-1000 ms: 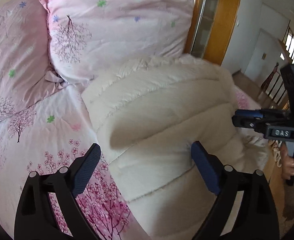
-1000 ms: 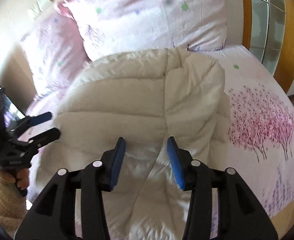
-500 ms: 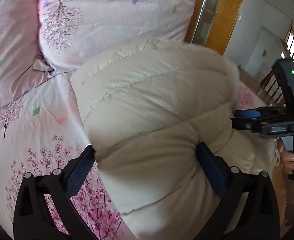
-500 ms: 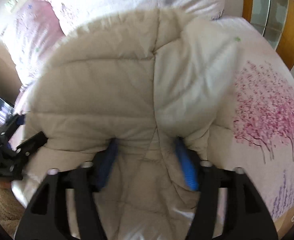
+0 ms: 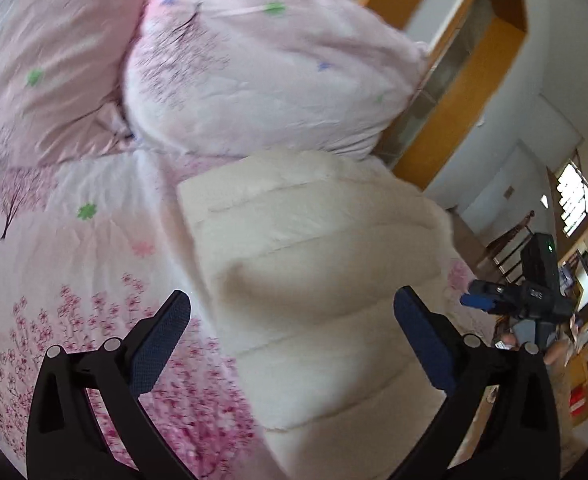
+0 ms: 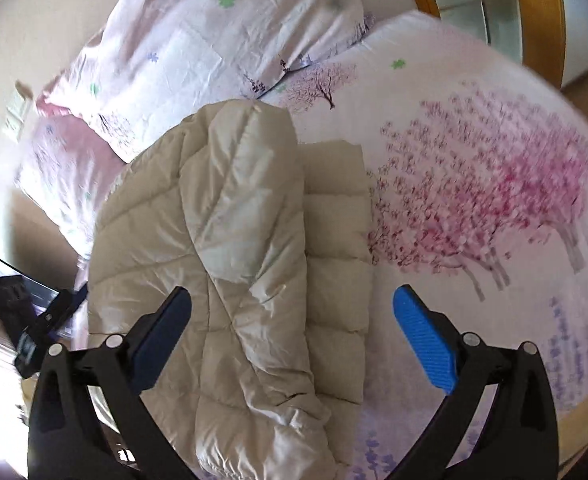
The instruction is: Fold large clothes
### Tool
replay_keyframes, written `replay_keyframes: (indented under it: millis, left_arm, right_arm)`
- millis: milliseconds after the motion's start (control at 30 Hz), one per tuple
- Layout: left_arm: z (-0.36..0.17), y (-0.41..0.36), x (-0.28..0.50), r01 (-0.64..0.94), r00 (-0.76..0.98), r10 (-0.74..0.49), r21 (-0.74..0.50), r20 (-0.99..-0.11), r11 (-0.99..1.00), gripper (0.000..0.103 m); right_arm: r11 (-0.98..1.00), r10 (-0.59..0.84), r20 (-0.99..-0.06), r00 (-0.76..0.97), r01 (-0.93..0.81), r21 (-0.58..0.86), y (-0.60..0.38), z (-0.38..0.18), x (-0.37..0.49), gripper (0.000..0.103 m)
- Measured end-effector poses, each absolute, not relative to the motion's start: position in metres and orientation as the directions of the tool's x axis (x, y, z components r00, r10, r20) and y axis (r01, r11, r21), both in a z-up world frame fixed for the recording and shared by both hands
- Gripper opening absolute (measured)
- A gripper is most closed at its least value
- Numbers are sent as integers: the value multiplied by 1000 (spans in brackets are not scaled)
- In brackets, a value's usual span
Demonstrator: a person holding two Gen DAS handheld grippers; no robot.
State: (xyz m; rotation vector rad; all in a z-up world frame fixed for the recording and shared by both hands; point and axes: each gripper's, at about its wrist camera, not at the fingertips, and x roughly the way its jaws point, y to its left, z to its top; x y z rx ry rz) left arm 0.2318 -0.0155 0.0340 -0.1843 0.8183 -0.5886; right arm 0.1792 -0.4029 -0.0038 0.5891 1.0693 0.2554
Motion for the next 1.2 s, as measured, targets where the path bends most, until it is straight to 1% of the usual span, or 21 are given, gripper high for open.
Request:
replay_keyframes:
  millis: [100,200,400,500,633,767,933,1000,1033,1200]
  left_arm:
    - [24,-16,241,417,463,-590,-425,-662,804,102]
    - [13,-18,248,409,419,-613,-464,-669,786,102]
    - [-3,-23,260,393,337,-671,-549,-660,737,102]
    - [-10,-27,268,394,302,-692,-575,-656,717,102]
    - [-14,-33,273,400,265,-711,-597,-652,696,102]
    - [-8,-42,272,439,303,-674,-529,-674,726,102]
    - [2,-57,261,489,359,-616,-421,-701,764,102]
    - [1,-60,261,496,365,-606,-404,-707,769,102]
    - [1,-62,261,498,366,-603,-398,-709,770,102]
    - [-1,-66,262,505,366,-599,-388,-712,771,102]
  right_arm:
    - [753,549,-716,432,116,648,-408,-16,184,101]
    - [709,593,-696,405,148,690,-411,-29,192,101]
    - [662,668,-660,344,131,738,-400,-47,204,101]
    - [647,701,-641,312,99,756,-392,-46,207,101]
    - [673,701,-654,283,41,739,-378,-41,208,101]
    - [695,693,-667,274,-9,719,-367,-36,208,101]
    - [684,711,-649,270,-52,728,-355,-34,206,101]
    - [676,720,-640,270,-61,734,-348,-34,209,100]
    - [673,723,-637,267,-65,737,-346,-35,208,97]
    - [647,744,-614,264,-51,761,-343,-37,210,89]
